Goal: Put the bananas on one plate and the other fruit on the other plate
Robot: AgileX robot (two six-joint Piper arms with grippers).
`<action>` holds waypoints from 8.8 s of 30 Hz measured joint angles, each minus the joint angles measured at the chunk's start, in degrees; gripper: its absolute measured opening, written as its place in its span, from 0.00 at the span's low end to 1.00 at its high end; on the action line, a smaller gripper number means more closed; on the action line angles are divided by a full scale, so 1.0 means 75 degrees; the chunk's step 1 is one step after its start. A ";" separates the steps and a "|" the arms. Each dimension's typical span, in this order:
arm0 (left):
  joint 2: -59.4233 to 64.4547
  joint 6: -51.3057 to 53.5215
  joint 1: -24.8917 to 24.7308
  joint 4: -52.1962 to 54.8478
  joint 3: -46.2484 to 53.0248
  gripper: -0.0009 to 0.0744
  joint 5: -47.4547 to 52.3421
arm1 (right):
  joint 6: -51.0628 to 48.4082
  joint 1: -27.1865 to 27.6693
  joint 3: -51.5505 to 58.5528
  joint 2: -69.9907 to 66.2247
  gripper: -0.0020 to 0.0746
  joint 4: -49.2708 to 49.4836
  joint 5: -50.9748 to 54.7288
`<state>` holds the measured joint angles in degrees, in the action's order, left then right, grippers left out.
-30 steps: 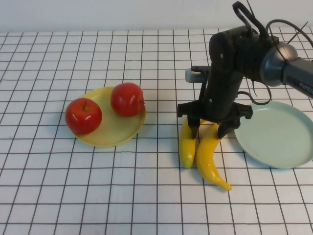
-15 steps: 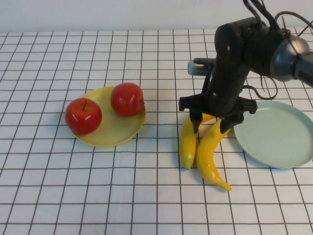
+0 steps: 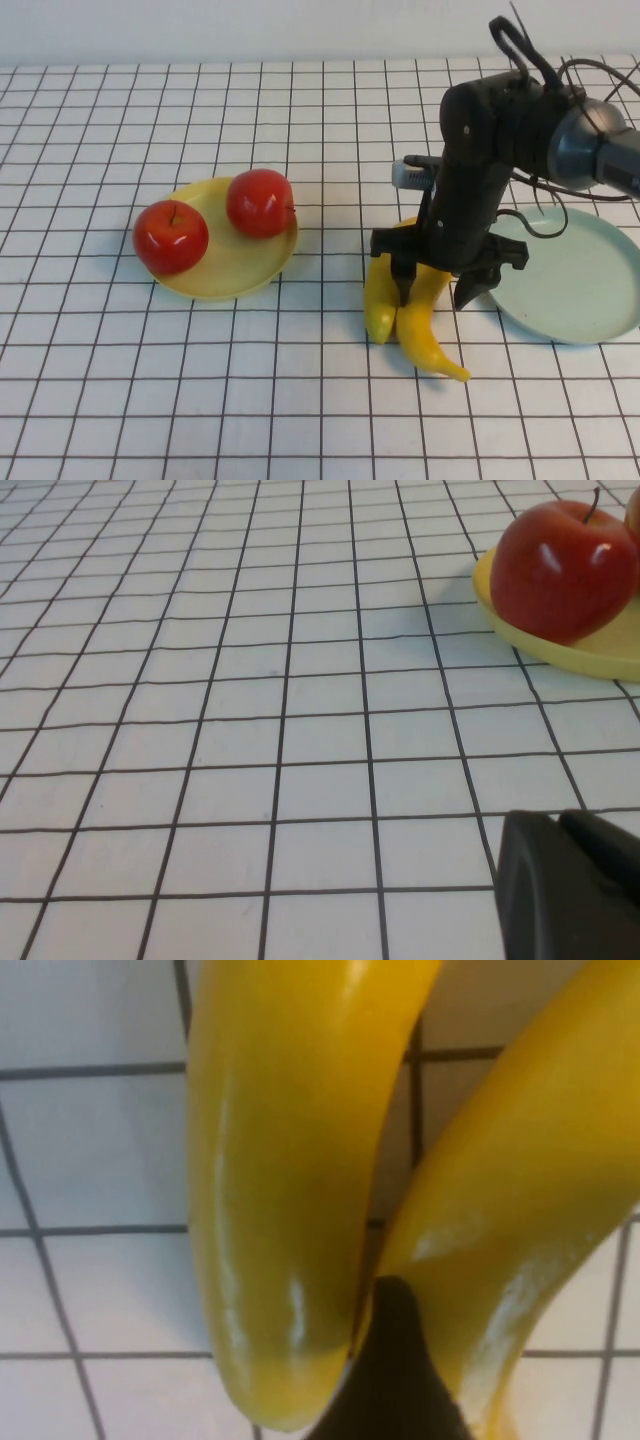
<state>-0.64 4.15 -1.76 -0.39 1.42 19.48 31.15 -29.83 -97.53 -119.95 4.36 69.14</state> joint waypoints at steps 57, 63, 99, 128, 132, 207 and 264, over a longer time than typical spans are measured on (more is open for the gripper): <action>0.0000 0.0000 0.0000 0.0000 0.0000 0.01 0.0000 | -0.3384 0.3279 0.1896 0.0903 0.61 -0.0139 -0.1224; 0.0000 0.0000 0.0000 0.0000 0.0000 0.01 0.0000 | -0.3365 0.3169 0.1896 0.1711 0.61 -0.0139 -0.1332; 0.0000 0.0000 0.0000 0.0000 0.0000 0.01 0.0000 | -0.1747 0.0074 -0.1792 -0.0535 0.61 0.0244 0.0086; 0.0000 0.0000 0.0000 0.0052 0.0000 0.01 0.0017 | -0.1408 -0.0417 -0.3134 -0.1565 0.61 -0.0105 0.0208; 0.0000 0.0000 0.0000 0.0052 0.0000 0.01 0.0031 | -0.1244 -0.0543 -0.3104 -0.1521 0.61 -0.0102 0.0208; 0.0000 0.0000 0.0000 0.0052 0.0000 0.01 0.0031 | -0.3421 0.1190 0.4602 0.4996 0.09 0.0083 -0.3172; 0.0000 0.0000 0.0000 0.0052 0.0000 0.01 0.0031 | -0.2837 0.2731 1.3190 1.6082 0.01 -0.1553 -0.6618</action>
<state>-0.64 4.15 -1.76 0.00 1.42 19.72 9.88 -9.35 1.40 0.67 -7.29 19.51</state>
